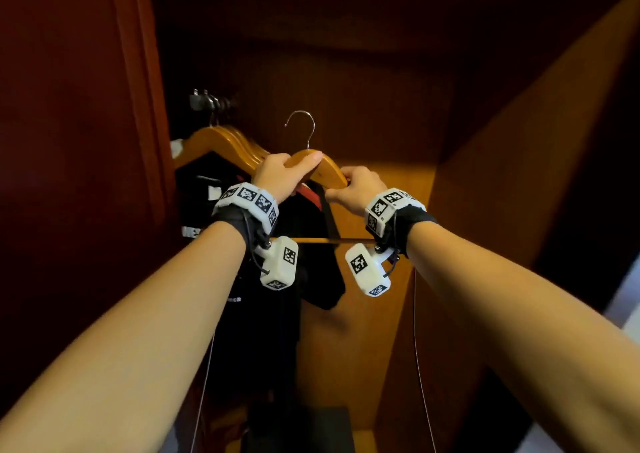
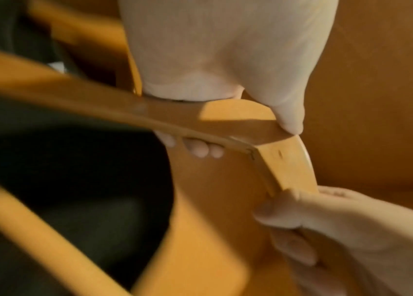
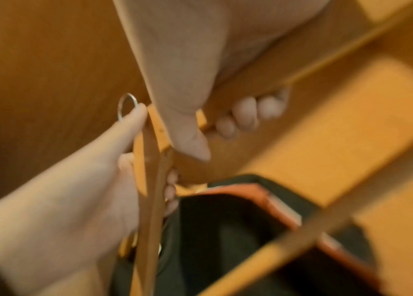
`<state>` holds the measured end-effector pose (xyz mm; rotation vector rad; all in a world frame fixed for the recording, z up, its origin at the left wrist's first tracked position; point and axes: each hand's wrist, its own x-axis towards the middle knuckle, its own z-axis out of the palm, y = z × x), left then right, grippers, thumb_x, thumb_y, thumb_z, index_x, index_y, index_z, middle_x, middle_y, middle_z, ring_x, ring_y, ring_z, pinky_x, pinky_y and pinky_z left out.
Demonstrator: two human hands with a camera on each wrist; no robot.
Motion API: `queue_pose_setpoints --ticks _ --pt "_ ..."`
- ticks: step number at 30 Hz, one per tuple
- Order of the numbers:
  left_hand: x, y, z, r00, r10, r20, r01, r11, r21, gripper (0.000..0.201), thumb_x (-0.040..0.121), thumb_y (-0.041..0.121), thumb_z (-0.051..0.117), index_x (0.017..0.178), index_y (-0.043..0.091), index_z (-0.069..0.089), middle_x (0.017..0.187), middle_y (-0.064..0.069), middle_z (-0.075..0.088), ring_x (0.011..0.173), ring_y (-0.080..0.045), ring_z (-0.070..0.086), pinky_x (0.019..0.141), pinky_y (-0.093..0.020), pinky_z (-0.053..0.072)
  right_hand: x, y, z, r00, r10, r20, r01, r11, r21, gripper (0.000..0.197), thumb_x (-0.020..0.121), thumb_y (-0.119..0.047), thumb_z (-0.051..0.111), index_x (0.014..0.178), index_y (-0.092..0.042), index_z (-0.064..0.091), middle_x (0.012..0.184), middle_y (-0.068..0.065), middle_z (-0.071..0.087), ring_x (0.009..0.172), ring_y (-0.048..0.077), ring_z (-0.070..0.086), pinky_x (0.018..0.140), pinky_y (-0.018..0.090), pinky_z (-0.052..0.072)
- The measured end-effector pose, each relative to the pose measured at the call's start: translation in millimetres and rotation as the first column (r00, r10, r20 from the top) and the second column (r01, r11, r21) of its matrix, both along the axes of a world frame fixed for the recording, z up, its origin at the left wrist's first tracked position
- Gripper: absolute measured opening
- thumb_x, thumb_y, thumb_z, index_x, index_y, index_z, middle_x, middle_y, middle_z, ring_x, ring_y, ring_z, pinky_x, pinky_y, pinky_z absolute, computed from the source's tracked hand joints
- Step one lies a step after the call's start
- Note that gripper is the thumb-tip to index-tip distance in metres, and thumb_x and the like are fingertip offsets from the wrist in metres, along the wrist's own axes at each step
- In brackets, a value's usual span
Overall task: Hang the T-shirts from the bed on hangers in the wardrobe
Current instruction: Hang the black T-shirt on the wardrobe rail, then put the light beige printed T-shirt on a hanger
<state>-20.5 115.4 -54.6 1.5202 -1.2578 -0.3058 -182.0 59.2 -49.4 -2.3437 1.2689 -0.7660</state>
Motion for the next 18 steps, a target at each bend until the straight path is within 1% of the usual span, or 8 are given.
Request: queue_pose_setpoints --ticks 2,4,7,10,12,13,15,18 --pt "-23.0 -3.3 -16.6 0.997 -0.074 -0.027 0.074 0.997 -0.009 0.058 0.082 0.068 0.061 0.08 0.01 0.065 0.067 -0.004 0.063 0.063 -0.02 0.059 0.066 -0.032 0.047 -27.1 3.3 -11.5 0.999 -0.033 -0.01 0.033 0.999 0.029 0.014 0.083 -0.031 0.074 0.092 -0.023 0.067 0.083 0.002 0.069 0.078 0.019 0.066 0.068 0.031 0.053" --pt "-48.4 -8.0 -33.8 0.982 -0.171 -0.075 0.17 0.985 -0.021 0.059 0.078 0.069 0.062 0.084 0.011 0.065 0.071 -0.001 0.063 0.067 -0.019 0.061 0.071 -0.037 0.052 -56.5 7.9 -21.9 0.997 -0.067 -0.025 0.068 0.996 0.053 0.015 0.084 -0.029 0.075 0.096 -0.025 0.066 0.088 0.003 0.07 0.084 0.019 0.067 0.077 0.034 0.055" --pt "-92.6 -7.2 -55.1 0.951 -0.297 -0.089 0.293 0.954 -0.058 0.052 0.083 0.064 0.062 0.089 0.013 0.065 0.078 -0.002 0.064 0.074 -0.02 0.062 0.074 -0.041 0.052 -105.6 19.0 -35.4 0.994 -0.104 -0.026 0.106 0.991 0.077 0.019 0.086 -0.026 0.075 0.099 -0.028 0.062 0.084 -0.002 0.066 0.078 0.016 0.065 0.079 0.036 0.055" --pt "-138.4 1.4 -71.9 0.901 -0.427 -0.073 0.421 0.903 -0.089 0.029 0.093 0.048 0.06 0.087 0.02 0.061 0.082 -0.002 0.061 0.078 -0.019 0.059 0.076 -0.038 0.048 -154.9 36.7 -53.2 0.992 -0.124 0.011 0.123 0.989 0.08 0.021 0.087 -0.026 0.075 0.104 -0.027 0.062 0.084 -0.001 0.068 0.079 0.016 0.067 0.084 0.04 0.057" --pt "-168.7 8.3 -81.6 0.869 -0.491 -0.067 0.483 0.869 -0.102 0.028 0.093 0.047 0.061 0.086 0.019 0.061 0.082 -0.003 0.06 0.078 -0.019 0.058 0.077 -0.038 0.048 -189.9 52.3 -66.1 0.986 -0.155 0.056 0.151 0.986 0.064 0.018 0.087 -0.032 0.074 0.1 -0.029 0.064 0.082 -0.002 0.069 0.079 0.017 0.068 0.085 0.041 0.057" --pt "-184.8 11.7 -86.8 0.852 -0.519 -0.07 0.511 0.853 -0.103 0.031 0.093 0.045 0.061 0.088 0.015 0.062 0.082 -0.004 0.06 0.078 -0.02 0.057 0.076 -0.037 0.047 -208.6 61.6 -72.5 0.983 -0.164 0.084 0.16 0.985 0.06 0.015 0.087 -0.036 0.074 0.096 -0.03 0.063 0.08 -0.001 0.07 0.077 0.018 0.069 0.083 0.041 0.058" --pt "-218.6 22.3 -95.6 0.814 -0.575 -0.082 0.568 0.817 -0.098 0.037 0.094 0.041 0.062 0.095 0.004 0.062 0.084 -0.006 0.059 0.077 -0.018 0.056 0.074 -0.031 0.045 -247.3 79.0 -84.9 0.973 -0.172 0.152 0.165 0.984 0.063 0.014 0.088 -0.039 0.073 0.091 -0.029 0.064 0.081 0.004 0.072 0.074 0.02 0.07 0.081 0.042 0.059" --pt "-276.2 43.2 -106.2 0.755 -0.647 -0.102 0.639 0.762 -0.103 0.034 0.095 0.034 0.063 0.1 0.001 0.063 0.082 0.0 0.061 0.072 -0.005 0.058 0.068 -0.018 0.047 -306.6 108.2 -101.3 0.955 -0.189 0.23 0.188 0.982 0.023 0.016 0.09 -0.033 0.073 0.091 -0.019 0.065 0.079 0.003 0.071 0.071 0.015 0.068 0.079 0.034 0.056"
